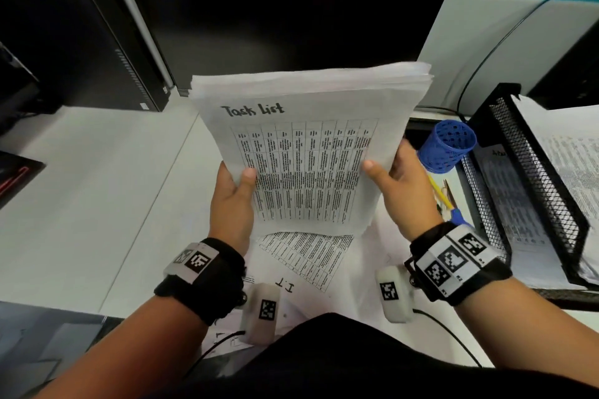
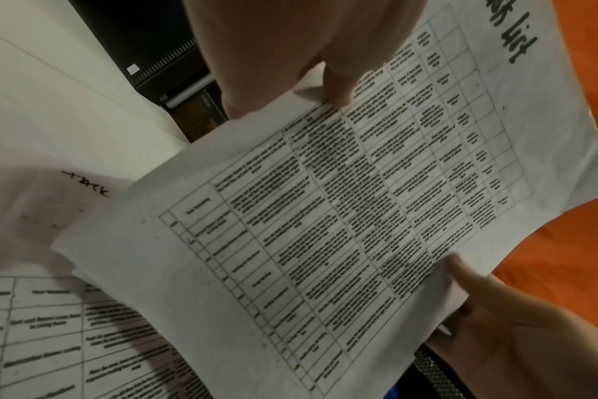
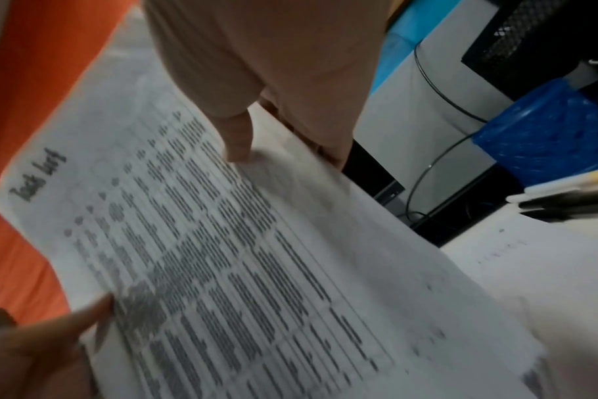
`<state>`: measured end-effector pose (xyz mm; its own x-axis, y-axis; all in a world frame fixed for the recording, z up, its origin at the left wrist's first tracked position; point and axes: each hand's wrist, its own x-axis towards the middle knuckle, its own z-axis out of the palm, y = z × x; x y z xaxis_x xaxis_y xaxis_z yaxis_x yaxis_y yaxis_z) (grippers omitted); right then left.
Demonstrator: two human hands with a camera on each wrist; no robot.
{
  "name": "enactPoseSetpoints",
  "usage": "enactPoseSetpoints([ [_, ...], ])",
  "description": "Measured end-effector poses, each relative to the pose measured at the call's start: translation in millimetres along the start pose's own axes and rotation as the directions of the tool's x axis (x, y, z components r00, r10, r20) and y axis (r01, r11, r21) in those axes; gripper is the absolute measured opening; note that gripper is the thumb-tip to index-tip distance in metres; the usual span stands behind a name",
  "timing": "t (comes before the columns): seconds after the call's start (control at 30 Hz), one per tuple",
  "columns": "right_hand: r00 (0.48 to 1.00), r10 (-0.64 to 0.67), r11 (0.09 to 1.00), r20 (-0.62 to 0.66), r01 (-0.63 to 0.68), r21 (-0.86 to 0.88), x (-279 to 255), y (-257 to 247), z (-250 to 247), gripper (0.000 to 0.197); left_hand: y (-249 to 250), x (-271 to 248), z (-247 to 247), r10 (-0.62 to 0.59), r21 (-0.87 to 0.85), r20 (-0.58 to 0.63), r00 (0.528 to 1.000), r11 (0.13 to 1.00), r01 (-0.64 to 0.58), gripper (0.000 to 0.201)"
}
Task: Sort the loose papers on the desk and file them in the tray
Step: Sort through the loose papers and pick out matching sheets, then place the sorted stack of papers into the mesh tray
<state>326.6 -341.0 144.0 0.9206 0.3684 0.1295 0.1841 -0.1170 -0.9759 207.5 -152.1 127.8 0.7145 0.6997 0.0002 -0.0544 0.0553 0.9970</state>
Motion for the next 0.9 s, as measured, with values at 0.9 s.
enactPoseSetpoints([
  [0.9,0.907,0.386,0.904,0.166,-0.336,-0.265,-35,60,-26,0.03,-26,4,-3,-0.329,0.305,-0.012,0.944,0.898,0.317,0.043],
])
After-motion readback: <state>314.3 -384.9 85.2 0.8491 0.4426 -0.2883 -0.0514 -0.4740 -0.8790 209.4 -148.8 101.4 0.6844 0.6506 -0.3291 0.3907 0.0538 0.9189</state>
